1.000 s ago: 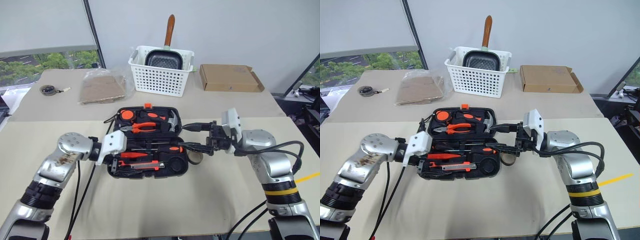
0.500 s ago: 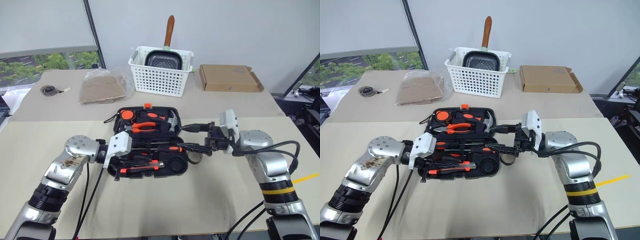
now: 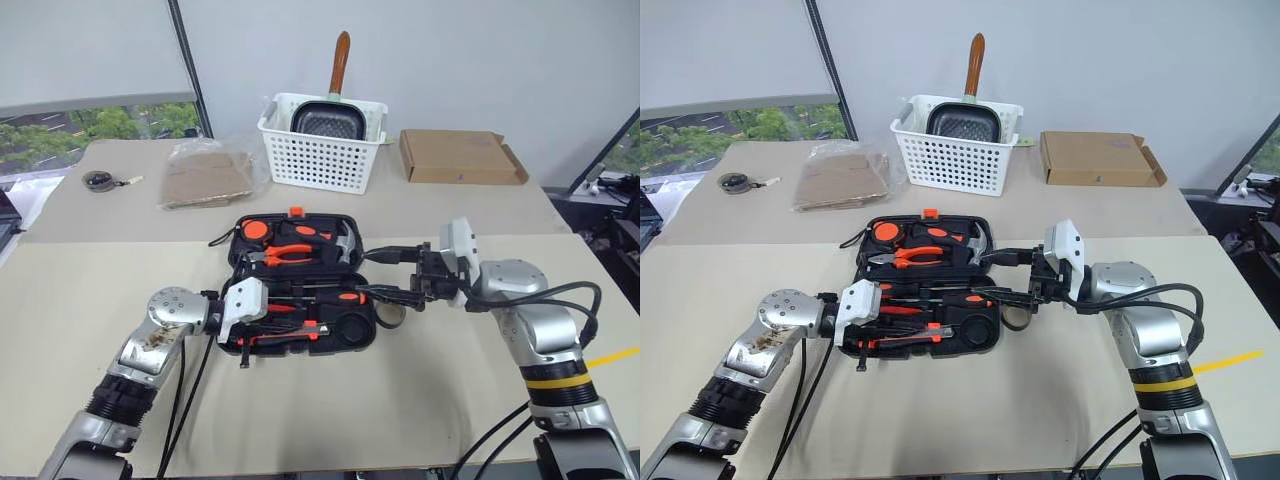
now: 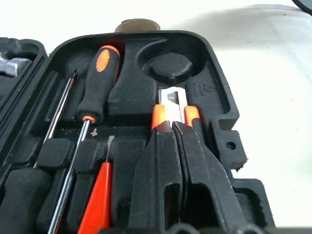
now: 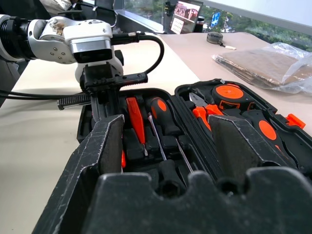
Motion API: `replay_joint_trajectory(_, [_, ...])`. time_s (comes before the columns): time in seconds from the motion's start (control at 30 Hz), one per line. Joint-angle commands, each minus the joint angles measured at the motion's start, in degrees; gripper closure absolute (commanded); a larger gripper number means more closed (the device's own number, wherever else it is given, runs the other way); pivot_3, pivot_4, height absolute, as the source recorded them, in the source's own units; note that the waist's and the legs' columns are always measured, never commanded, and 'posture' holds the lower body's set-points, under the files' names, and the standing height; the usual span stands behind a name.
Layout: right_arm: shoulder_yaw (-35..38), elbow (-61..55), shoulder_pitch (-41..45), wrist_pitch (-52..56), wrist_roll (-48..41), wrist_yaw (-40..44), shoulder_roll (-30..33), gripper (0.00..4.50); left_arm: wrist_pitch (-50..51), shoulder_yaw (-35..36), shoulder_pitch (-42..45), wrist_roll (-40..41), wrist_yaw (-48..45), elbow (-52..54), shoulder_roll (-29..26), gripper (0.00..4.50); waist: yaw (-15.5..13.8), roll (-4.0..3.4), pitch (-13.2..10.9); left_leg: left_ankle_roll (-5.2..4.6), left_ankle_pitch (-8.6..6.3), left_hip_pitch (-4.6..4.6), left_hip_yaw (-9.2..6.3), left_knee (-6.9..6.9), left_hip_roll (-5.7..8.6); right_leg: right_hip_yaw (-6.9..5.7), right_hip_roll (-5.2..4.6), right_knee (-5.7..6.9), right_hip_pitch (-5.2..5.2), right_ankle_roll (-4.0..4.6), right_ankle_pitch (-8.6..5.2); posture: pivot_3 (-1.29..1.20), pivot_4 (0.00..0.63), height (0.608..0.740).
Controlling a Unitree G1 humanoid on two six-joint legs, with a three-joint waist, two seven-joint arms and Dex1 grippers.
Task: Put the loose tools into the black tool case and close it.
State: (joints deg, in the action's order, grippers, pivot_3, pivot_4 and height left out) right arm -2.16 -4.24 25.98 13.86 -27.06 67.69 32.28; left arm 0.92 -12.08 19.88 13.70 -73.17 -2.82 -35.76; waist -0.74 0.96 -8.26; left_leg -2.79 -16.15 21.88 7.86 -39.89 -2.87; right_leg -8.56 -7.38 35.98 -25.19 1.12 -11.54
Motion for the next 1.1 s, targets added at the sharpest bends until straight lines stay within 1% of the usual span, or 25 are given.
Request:
replay_joint_trajectory(0.03, [1.2,-1.6,0.5,-1.4,-0.2,-0.1,0.5,1.3,-2.1,-2.2,-0.3,-2.5,-0.1,-2.5,0.6,4.42,0.0,-0.03,0.0,-0.03,-0.02,-0.03,0.0,0.0,0.0,0.0,0.0,0.0,0.02,0.0,0.0,0.0,0.15,0.7])
replay_joint_trajectory(0.23, [1.4,-1.4,0.3,-1.6,-0.1,0.0,0.8,1.3,-5.0,-3.5,-0.1,-5.3,0.2,-6.5,0.8,4.42,0.0,-0.17,0.1,-0.12,-0.06,-0.16,-0.01,-0.01,0.0,0.01,-0.03,0.05,0.11,-0.01,0.0,0.0,0.15,0.7])
replay_joint_trajectory(0.47, [1.4,-2.0,-0.2,-1.3,-0.3,-0.3,1.3,1.3,-3.0,-4.0,-0.5,-4.4,-0.1,-12.0,3.3,4.42,0.0,-0.29,0.2,-0.13,-0.03,-0.33,-0.03,-0.01,-0.02,0.03,-0.04,0.13,0.18,-0.01,0.0,0.0,0.15,0.7])
replay_joint_trajectory(0.6, [1.6,-2.2,-0.4,-1.2,-0.3,-0.4,1.5,1.3,-7.1,-6.1,-0.6,-7.8,-0.7,-16.1,3.5,4.42,-0.2,-0.44,0.3,-0.14,-0.03,-0.46,-0.03,-0.01,0.01,0.04,-0.07,0.12,0.31,-0.01,0.0,0.0,0.15,0.7])
replay_joint_trajectory(0.7, [1.9,-2.6,-0.8,-0.7,-0.2,-0.6,2.1,1.3,-7.8,-5.7,-0.8,-7.1,-0.2,-17.1,3.9,4.42,-0.2,-0.53,0.3,-0.14,-0.04,-0.6,-0.04,0.0,0.0,0.04,-0.12,0.11,0.44,-0.02,0.0,0.0,0.15,0.7])
replay_joint_trajectory(0.8, [2.1,-3.2,-1.9,0.3,0.4,-0.9,4.0,1.3,-6.7,-3.5,-0.4,-4.6,0.5,-14.7,3.9,4.42,-0.3,-0.56,0.3,-0.14,-0.05,-0.71,-0.11,0.0,0.0,0.03,-0.18,0.1,0.56,-0.03,-0.01,0.0,0.15,0.7])
replay_joint_trajectory(0.9, [1.9,-3.6,-3.7,0.3,2.3,-0.9,6.5,1.3,-2.9,0.1,0.2,-0.8,1.0,-9.3,2.4,4.42,-0.1,-0.56,0.3,-0.15,-0.06,-0.67,-0.13,0.02,-0.01,0.03,-0.18,0.08,0.53,-0.03,-0.01,0.0,0.15,0.7])
replay_joint_trajectory(1.07, [0.4,-4.2,-5.9,0.6,5.1,-0.5,10.1,1.3,5.9,5.5,1.0,5.4,2.3,0.3,-0.5,4.42,0.3,-0.42,0.2,-0.12,0.0,-0.06,-0.1,0.04,-0.05,0.05,-0.05,0.11,-0.05,-0.03,0.0,0.0,0.15,0.7])
replay_joint_trajectory(1.1, [-0.3,-3.8,-6.4,-0.5,6.7,0.0,11.1,1.3,8.0,7.4,1.3,7.5,2.6,2.5,-1.3,4.19,0.3,-0.36,0.2,-0.1,0.02,0.02,-0.11,0.05,-0.05,0.02,-0.01,0.1,-0.11,-0.03,0.0,0.0,0.15,0.7])
